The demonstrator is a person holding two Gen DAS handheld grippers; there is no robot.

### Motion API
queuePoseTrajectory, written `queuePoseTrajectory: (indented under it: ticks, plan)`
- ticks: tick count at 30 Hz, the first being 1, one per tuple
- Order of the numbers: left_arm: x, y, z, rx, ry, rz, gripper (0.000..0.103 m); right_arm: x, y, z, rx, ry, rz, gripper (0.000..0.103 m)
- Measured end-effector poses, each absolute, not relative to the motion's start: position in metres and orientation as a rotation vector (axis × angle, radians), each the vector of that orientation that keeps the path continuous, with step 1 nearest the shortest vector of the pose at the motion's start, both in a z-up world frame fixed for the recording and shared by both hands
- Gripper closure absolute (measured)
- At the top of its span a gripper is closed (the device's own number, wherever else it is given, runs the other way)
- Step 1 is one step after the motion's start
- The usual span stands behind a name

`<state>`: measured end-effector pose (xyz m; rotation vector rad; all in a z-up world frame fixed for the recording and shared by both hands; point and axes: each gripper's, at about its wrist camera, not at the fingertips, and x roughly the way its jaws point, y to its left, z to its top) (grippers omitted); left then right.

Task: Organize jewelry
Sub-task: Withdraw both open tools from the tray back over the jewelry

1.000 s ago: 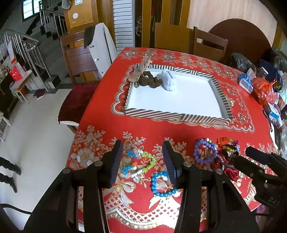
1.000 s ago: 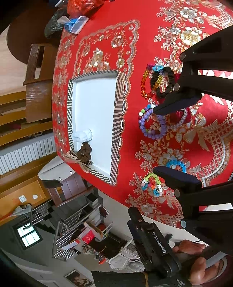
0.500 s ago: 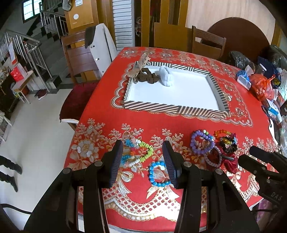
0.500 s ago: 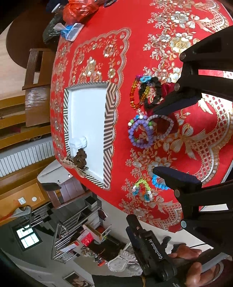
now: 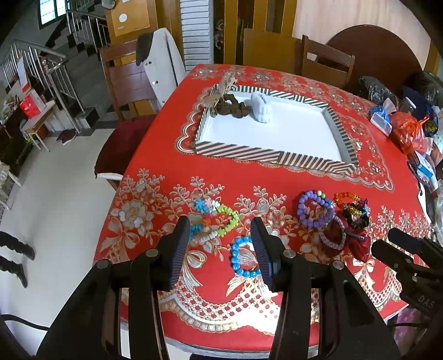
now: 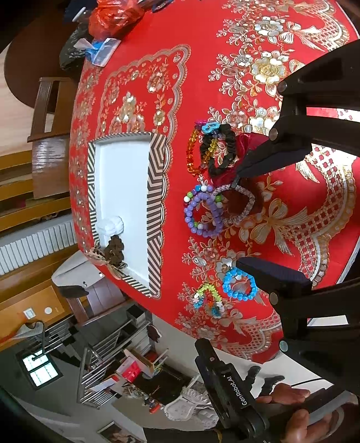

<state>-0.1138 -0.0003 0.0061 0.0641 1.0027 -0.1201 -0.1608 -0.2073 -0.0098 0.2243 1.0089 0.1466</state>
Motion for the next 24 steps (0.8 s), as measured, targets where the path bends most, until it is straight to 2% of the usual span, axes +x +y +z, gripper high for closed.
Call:
queuePoseTrajectory:
  ticks: [11, 14, 24]
  plan:
    - [-0.113, 0.014, -0.003, 0.015, 1.054, -0.121, 0.058, -0.165, -0.213, -0.018, 0.234, 1.027, 0.153, 0.046]
    - [-0.110, 0.025, -0.006, -0.024, 1.085, -0.132, 0.053, -0.168, -0.217, -0.020, 0.247, 1.018, 0.156, 0.046]
    - [-0.106, 0.071, -0.021, -0.166, 1.155, -0.108, 0.048, -0.167, -0.233, -0.036, 0.276, 1.028, 0.172, 0.046]
